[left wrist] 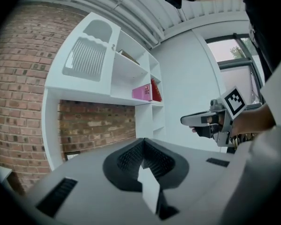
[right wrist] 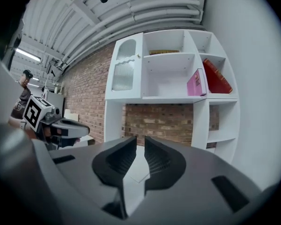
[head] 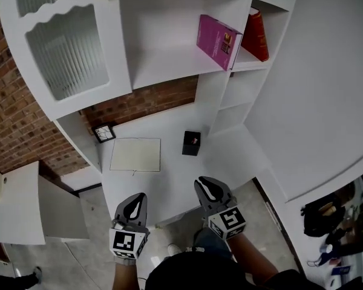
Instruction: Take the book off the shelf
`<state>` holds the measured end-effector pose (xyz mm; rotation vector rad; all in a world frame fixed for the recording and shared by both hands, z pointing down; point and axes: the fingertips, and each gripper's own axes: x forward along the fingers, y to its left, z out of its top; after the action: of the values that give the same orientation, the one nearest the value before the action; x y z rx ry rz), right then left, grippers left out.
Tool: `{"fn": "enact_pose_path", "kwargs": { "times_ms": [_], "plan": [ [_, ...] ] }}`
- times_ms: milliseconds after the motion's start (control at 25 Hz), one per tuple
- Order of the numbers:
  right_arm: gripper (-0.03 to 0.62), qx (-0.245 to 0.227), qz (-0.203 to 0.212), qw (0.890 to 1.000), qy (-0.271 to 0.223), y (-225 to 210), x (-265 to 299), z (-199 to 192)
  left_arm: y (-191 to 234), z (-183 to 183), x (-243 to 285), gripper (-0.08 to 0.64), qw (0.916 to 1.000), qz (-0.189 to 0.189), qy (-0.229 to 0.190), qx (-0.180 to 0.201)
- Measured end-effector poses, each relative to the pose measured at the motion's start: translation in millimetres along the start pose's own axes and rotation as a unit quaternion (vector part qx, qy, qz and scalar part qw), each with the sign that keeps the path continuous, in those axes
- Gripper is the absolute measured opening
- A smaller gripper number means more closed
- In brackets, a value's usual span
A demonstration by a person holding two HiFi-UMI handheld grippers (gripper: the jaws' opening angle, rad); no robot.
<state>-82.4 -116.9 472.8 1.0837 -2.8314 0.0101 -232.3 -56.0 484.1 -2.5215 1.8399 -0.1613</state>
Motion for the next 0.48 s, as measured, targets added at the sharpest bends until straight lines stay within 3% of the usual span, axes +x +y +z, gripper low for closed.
{"fn": "enact_pose_path", "kwargs": {
  "times_ms": [480],
  "plan": [
    [0.048, 0.003, -0.080, 0.997, -0.011, -117, 5, 15, -23, 17, 114, 0.009, 0.9979, -0.063, -0.014, 0.011]
  ]
}}
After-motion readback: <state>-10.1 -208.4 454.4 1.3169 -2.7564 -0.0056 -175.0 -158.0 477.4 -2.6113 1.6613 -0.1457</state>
